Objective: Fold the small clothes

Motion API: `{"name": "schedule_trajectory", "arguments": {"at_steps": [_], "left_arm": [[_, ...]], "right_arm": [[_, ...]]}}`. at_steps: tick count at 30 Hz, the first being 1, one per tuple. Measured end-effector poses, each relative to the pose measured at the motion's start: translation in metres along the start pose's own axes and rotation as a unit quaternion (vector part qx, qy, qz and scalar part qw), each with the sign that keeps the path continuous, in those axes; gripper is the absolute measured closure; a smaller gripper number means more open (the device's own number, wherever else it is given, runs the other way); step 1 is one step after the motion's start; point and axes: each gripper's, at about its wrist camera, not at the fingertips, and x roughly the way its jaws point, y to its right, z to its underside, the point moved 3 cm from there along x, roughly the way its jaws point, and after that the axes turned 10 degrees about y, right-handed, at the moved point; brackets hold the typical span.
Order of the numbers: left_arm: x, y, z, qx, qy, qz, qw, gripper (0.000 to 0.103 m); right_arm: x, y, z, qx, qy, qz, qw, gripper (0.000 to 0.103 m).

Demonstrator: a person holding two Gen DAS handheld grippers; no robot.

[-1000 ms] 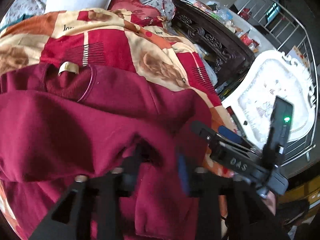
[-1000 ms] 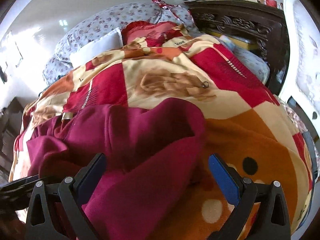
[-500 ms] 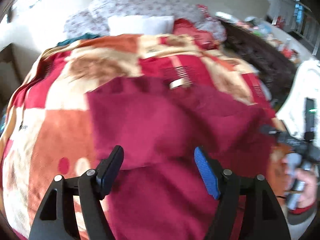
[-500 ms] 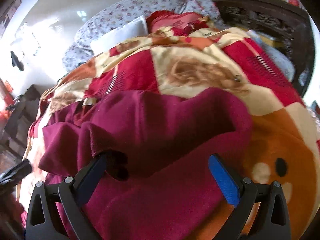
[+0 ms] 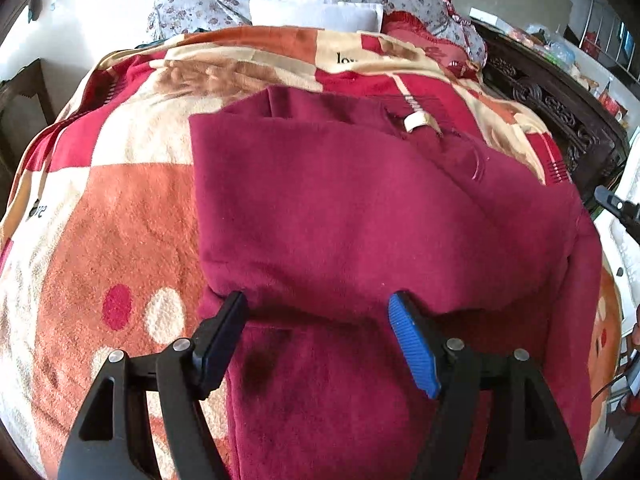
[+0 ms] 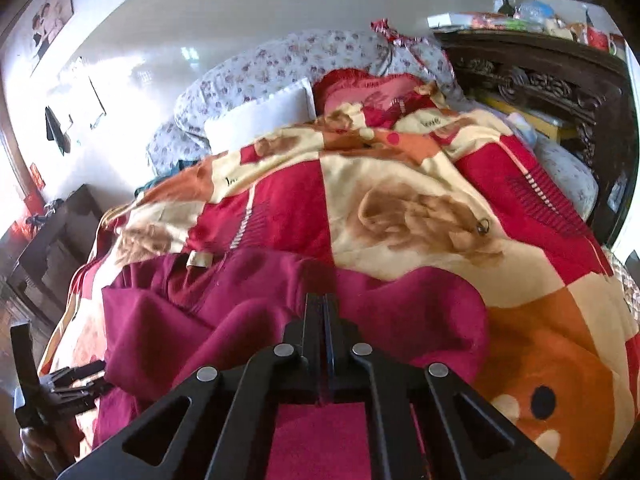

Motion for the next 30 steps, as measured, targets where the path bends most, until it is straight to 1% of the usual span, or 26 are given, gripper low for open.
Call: {"name": "schedule_trajectory", "arguments": {"at_steps": [1,2,4,5,6,7,8,9,10,11,12,13,15,17,19,21,22,24,25,26,27,28,29,30], "left_arm": [[-0.003,0.000,-0.002,-0.002,0.004,0.002,1.0000,0.031],[-0.007,-0.001,-0.003,-0.005,0.010,0.003,0.9999,0.031],[-0.014,-0.003,-0.007,-0.008,0.018,0.002,0.9998,0.031],[-0.016,-0.005,-0.008,-0.008,0.020,0.001,0.9998,0.031],[-0.017,-0.006,-0.008,-0.009,0.021,0.000,0.9997,0.031],[-0.018,-0.007,-0.009,-0.011,0.021,-0.002,0.9997,0.031],[-0.019,-0.010,-0.009,-0.013,0.021,-0.005,0.9997,0.031],[-0.018,-0.012,-0.009,-0.016,0.020,-0.007,0.9997,0.031],[-0.018,-0.014,-0.008,-0.020,0.018,-0.009,0.9996,0.031],[-0.018,-0.016,-0.007,-0.025,0.016,-0.009,0.9995,0.031],[-0.018,-0.017,-0.007,-0.029,0.016,-0.008,0.9994,0.031],[-0.018,-0.018,-0.006,-0.031,0.016,-0.009,0.9994,0.031],[-0.019,-0.019,-0.006,-0.030,0.017,-0.011,0.9993,0.031],[-0.020,-0.020,-0.007,-0.025,0.020,-0.015,0.9994,0.031],[-0.019,-0.022,-0.007,-0.021,0.026,-0.025,0.9991,0.030],[-0.013,-0.024,-0.005,-0.024,0.022,-0.034,0.9989,0.030],[-0.007,-0.024,-0.002,-0.025,0.015,-0.039,0.9988,0.030],[0.005,-0.024,0.003,-0.022,0.000,-0.047,0.9987,0.030],[0.009,-0.024,0.006,-0.021,-0.005,-0.051,0.9985,0.030],[0.011,-0.024,0.008,-0.021,-0.007,-0.055,0.9983,0.030],[0.010,-0.024,0.009,-0.021,-0.006,-0.055,0.9982,0.030],[0.007,-0.023,0.008,-0.019,0.001,-0.056,0.9982,0.031],[0.005,-0.022,0.007,-0.016,0.005,-0.058,0.9982,0.030],[0.003,-0.021,0.005,-0.013,0.009,-0.062,0.9980,0.030]], "right_arm": [[0.002,0.000,0.005,0.002,-0.007,-0.006,1.000,0.089],[0.003,0.000,0.012,0.012,-0.012,-0.018,1.000,0.053],[0.005,0.001,0.025,0.057,-0.021,-0.056,0.997,0.006],[0.007,0.000,0.029,0.075,-0.023,-0.072,0.994,0.007],[0.011,-0.003,0.032,0.078,-0.026,-0.081,0.993,0.008],[0.016,-0.009,0.033,0.066,-0.027,-0.080,0.994,0.011],[0.021,-0.015,0.034,0.047,-0.027,-0.070,0.996,0.023],[0.029,-0.019,0.034,0.028,-0.031,-0.053,0.998,0.029],[0.039,-0.021,0.036,0.021,-0.042,-0.040,0.998,0.048],[0.046,-0.021,0.037,0.023,-0.051,-0.036,0.998,0.073],[0.051,-0.019,0.037,0.025,-0.054,-0.031,0.998,0.086],[0.049,-0.017,0.034,0.024,-0.050,-0.031,0.998,0.096],[0.031,-0.017,0.025,0.018,-0.026,-0.041,0.999,0.096],[0.011,-0.013,0.013,-0.001,0.009,-0.020,1.000,0.097],[0.003,-0.005,0.008,-0.015,0.018,0.014,1.000,0.097],[0.014,0.005,0.012,-0.017,-0.003,0.037,0.999,0.097],[0.023,0.008,0.015,-0.018,-0.021,0.040,0.999,0.096],[0.036,0.013,0.021,-0.010,-0.042,0.040,0.998,0.095],[0.036,0.017,0.021,-0.003,-0.044,0.044,0.998,0.089],[0.032,0.020,0.020,0.004,-0.039,0.048,0.998,0.075],[0.023,0.022,0.016,0.011,-0.022,0.051,0.998,0.067],[0.012,0.023,0.012,0.016,-0.001,0.055,0.998,0.054],[0.004,0.021,0.009,0.017,0.017,0.055,0.998,0.048],[-0.003,0.014,0.007,0.012,0.026,0.047,0.998,0.048]]}}
